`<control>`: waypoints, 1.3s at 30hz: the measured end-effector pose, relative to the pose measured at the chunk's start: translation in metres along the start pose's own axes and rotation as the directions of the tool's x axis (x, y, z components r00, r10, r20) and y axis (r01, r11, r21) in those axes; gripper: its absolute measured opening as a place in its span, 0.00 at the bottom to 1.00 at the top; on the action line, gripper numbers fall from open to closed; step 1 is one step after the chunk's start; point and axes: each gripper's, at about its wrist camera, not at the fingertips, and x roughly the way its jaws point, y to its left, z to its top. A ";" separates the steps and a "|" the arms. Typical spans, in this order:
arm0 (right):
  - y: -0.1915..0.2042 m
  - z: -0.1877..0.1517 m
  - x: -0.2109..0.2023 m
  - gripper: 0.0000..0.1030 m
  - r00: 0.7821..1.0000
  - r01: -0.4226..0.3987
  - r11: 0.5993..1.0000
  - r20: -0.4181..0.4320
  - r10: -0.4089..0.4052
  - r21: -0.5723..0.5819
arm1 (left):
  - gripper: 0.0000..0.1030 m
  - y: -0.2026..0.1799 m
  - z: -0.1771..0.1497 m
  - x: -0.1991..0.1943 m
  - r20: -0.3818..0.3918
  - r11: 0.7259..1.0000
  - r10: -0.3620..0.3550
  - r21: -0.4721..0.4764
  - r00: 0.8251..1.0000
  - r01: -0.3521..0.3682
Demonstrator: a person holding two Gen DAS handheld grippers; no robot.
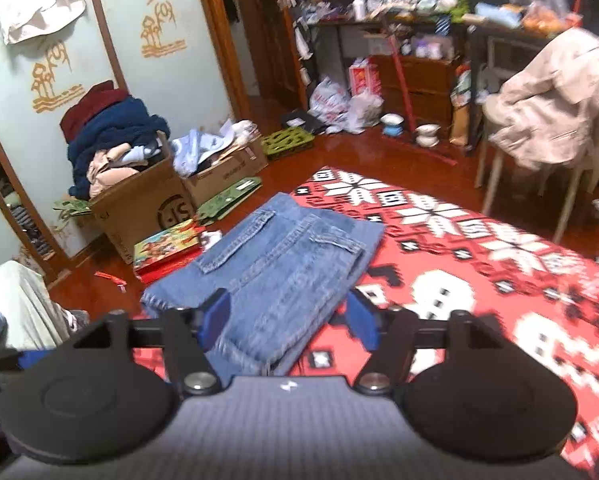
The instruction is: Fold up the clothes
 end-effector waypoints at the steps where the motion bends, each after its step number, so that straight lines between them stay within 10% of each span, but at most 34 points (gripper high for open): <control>1: 0.006 -0.006 -0.018 0.80 1.000 0.010 1.000 0.011 -0.010 -0.002 | 0.85 0.000 -0.003 -0.010 0.001 1.000 0.000 -0.001 1.000 0.000; 7: 0.035 -0.037 -0.103 0.99 0.998 0.045 0.999 0.037 -0.046 0.022 | 0.91 0.000 -0.021 -0.056 0.010 0.999 0.035 0.009 0.999 -0.035; 17: 0.064 -0.065 -0.170 0.99 0.993 0.098 0.994 0.066 -0.101 0.049 | 0.90 -0.004 -0.046 -0.098 0.049 0.994 0.036 0.098 0.998 -0.041; 39: 0.079 -0.095 -0.201 0.99 0.973 0.221 0.975 0.060 -0.222 0.028 | 0.98 0.003 -0.057 -0.108 0.065 0.992 0.033 0.122 0.997 -0.041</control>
